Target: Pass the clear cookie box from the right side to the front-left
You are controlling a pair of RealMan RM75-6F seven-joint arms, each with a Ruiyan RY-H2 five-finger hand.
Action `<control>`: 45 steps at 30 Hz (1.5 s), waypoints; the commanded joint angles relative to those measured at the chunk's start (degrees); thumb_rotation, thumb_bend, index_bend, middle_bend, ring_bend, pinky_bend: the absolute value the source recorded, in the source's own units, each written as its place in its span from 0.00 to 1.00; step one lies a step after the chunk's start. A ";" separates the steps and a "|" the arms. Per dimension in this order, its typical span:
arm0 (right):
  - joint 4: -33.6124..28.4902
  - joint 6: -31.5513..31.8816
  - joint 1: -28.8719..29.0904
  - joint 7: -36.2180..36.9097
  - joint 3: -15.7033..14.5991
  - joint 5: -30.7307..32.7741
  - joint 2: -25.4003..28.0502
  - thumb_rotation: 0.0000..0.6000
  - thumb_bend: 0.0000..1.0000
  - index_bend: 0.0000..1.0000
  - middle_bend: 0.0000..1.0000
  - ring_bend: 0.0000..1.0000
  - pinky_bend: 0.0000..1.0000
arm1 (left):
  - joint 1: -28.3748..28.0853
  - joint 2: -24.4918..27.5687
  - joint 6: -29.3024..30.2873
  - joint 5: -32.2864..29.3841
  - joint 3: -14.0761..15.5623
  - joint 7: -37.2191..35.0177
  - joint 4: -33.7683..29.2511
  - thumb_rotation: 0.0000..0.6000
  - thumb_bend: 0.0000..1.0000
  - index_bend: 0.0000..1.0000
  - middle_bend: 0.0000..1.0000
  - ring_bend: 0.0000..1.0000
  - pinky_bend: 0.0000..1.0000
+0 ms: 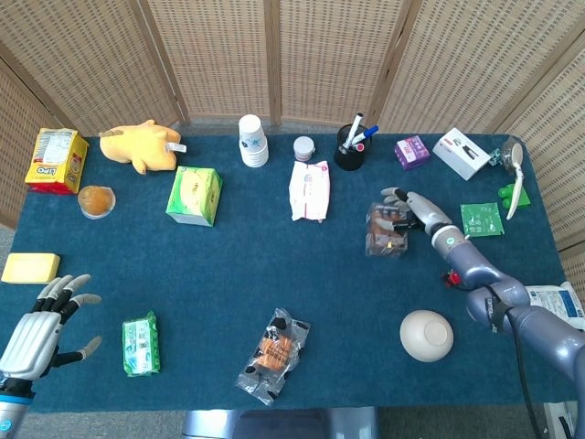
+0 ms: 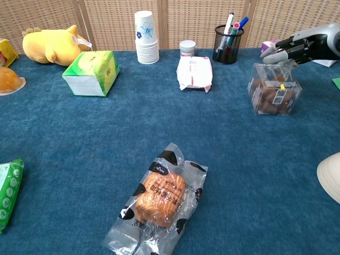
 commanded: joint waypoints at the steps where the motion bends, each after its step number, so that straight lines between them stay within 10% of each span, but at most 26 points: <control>1: -9.42 2.90 -1.85 -4.47 0.79 3.27 3.75 0.66 0.30 0.12 0.23 0.19 0.24 | -0.02 -0.31 -0.03 0.21 0.14 -1.03 0.96 1.00 0.30 0.31 0.14 0.00 0.00; 18: -28.76 16.54 -3.01 -32.39 -1.82 14.83 9.06 0.67 0.29 0.07 0.21 0.13 0.25 | 0.98 -0.45 1.79 1.44 0.95 -5.80 4.42 1.00 0.30 0.31 0.14 0.00 0.00; 45: -31.44 17.01 -11.07 -22.31 -8.59 -4.25 16.26 0.66 0.31 0.06 0.19 0.25 0.35 | -1.25 -0.49 0.03 2.59 0.41 -1.60 0.85 1.00 0.30 0.31 0.14 0.00 0.00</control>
